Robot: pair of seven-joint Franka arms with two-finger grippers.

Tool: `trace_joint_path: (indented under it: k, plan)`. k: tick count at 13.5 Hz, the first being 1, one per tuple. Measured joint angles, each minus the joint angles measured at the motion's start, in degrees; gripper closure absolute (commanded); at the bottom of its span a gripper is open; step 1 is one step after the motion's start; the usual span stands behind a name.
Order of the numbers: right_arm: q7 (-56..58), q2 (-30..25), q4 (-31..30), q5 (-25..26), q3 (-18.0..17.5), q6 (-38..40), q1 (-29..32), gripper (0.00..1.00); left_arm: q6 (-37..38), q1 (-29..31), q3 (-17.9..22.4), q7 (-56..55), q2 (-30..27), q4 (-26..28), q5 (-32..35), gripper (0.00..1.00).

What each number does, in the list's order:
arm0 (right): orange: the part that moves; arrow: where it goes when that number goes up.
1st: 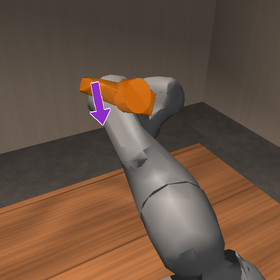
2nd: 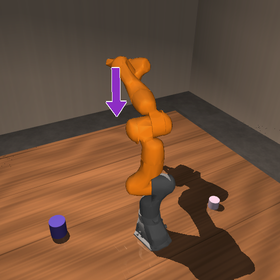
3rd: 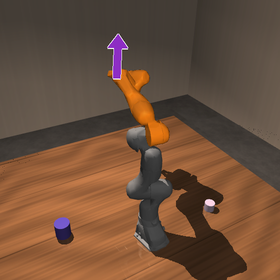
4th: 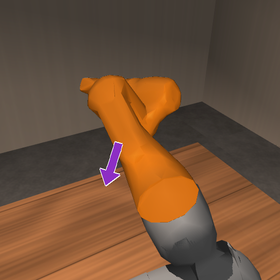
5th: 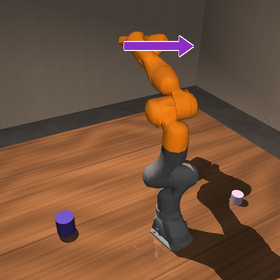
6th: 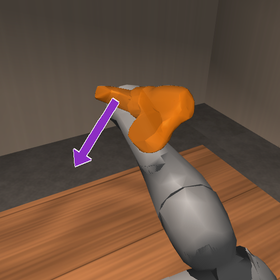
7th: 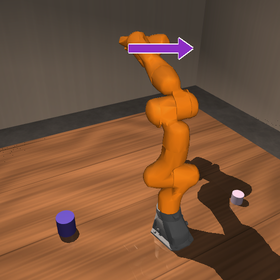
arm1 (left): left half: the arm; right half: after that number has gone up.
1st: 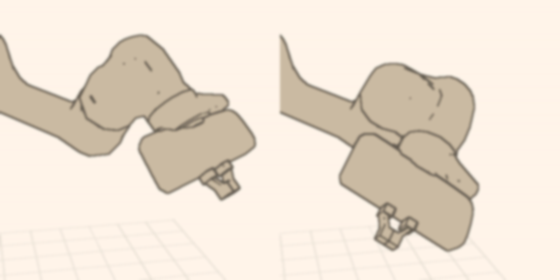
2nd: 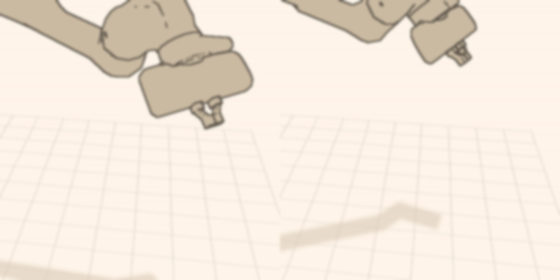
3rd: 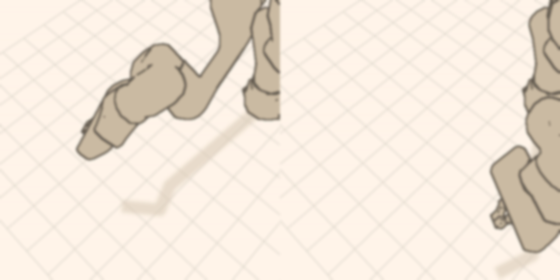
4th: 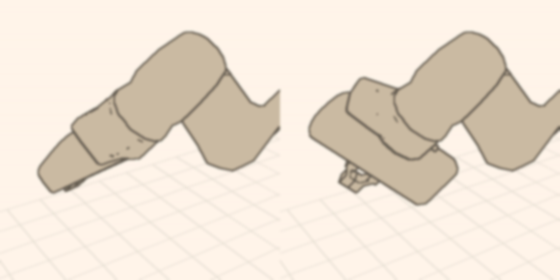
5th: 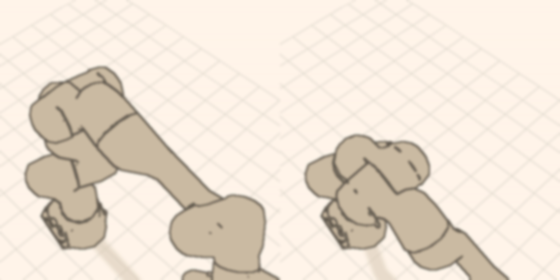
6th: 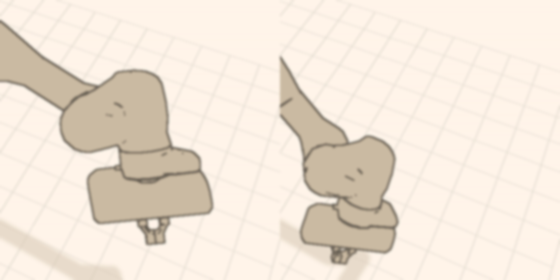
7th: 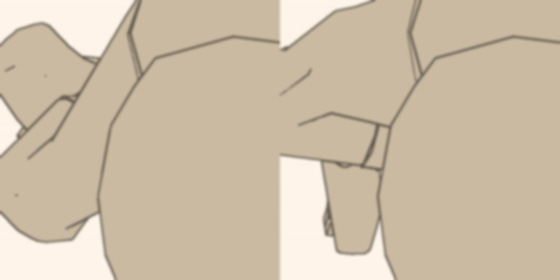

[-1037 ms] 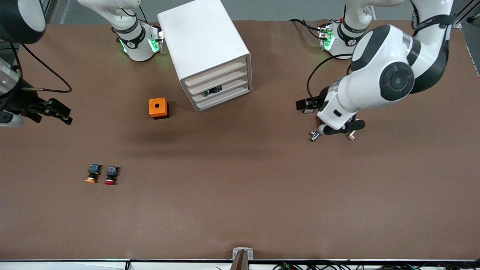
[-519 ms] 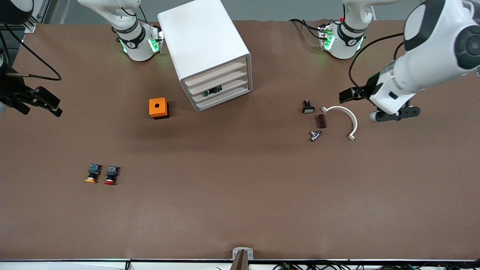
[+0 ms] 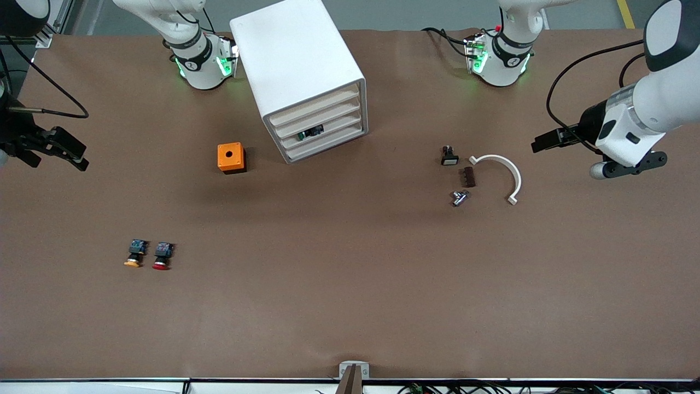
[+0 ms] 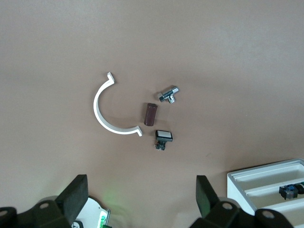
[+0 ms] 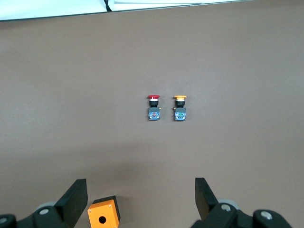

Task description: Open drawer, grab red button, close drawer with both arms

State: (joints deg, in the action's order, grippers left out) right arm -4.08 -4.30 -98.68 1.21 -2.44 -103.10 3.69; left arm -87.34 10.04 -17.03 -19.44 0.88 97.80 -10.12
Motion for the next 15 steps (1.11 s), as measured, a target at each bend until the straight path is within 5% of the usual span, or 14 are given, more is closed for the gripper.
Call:
trace_joint_path:
  k: [7,15]
  plan:
    - [0.0,0.0,0.0,0.0,0.0,-0.2,0.0,0.00,1.2,0.2,-0.3,6.3,-0.8,-3.0,11.1,0.00]
    - [0.0,0.0,0.0,0.0,0.0,-0.2,0.0,0.00,-1.5,4.5,-0.2,16.3,-2.9,-1.5,11.6,0.00]
